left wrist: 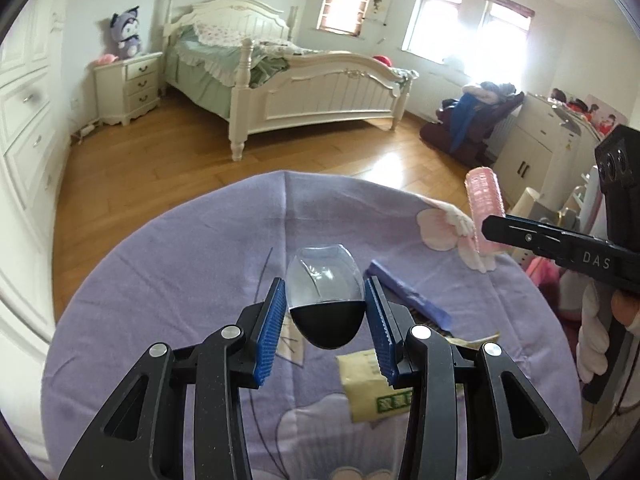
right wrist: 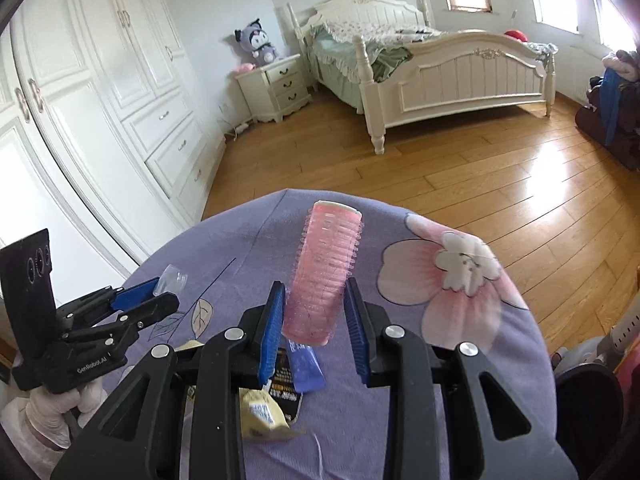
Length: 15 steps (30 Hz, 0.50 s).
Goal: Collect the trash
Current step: 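Carry the pink roller and black cup over the bin and open both grippers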
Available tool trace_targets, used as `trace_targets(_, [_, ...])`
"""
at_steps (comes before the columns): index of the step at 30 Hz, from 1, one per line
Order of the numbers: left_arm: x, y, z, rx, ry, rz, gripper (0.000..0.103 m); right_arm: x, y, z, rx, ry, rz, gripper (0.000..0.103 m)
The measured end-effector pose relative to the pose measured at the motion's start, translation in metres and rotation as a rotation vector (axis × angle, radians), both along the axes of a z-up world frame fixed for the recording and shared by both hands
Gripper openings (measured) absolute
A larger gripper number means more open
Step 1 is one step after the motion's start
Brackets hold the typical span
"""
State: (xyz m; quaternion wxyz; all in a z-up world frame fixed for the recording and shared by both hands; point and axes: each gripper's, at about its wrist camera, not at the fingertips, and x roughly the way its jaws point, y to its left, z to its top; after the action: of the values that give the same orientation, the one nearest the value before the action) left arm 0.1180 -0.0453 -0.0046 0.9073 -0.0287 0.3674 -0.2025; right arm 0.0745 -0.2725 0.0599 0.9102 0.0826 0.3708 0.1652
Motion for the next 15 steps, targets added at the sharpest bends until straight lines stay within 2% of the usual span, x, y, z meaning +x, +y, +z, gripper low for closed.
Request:
trace_targets(3, [-0.016,-0.021,0.012,-0.034,-0.018,-0.044,0.041,-0.037,-0.026,0.008,-0.041,-0.087,-0.058,0.030])
trace_targets(7, [-0.036,-0.065,0.024,-0.074,-0.037,-0.138,0.041,-0.083,-0.061,0.008,-0.085,-0.154,-0.143,0.030])
trace_targets(11, [-0.063,-0.129,0.025,-0.093,-0.044,-0.256,0.041,-0.116,-0.103,-0.004,-0.097,-0.163,-0.235,0.030])
trace_targets(15, [-0.088,-0.187,0.015,-0.127,-0.009,-0.343,0.041,-0.138,-0.136,-0.021,-0.123,-0.148,-0.320,0.030])
